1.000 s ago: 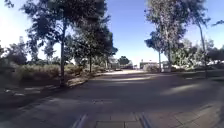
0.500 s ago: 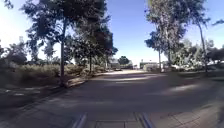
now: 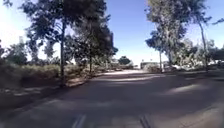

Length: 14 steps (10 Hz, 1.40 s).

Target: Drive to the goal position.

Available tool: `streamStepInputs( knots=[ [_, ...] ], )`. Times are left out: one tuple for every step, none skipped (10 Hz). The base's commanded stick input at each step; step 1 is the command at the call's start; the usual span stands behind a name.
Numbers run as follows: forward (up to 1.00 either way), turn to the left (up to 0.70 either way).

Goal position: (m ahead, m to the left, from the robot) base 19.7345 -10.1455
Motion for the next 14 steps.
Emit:
streamStepInputs(
  knots=[
    [1.0,0.0],
    [1.0,0.0],
    [1.0,0.0],
    [1.0,0.0],
    [1.0,0.0],
    [1.0,0.0],
    [1.0,0.0],
    [1.0,0.0],
    [1.0,0.0],
    [1.0,0.0],
    [1.0,0.0],
    [1.0,0.0],
    [1.0,0.0],
    [1.0,0.0]
  ],
)
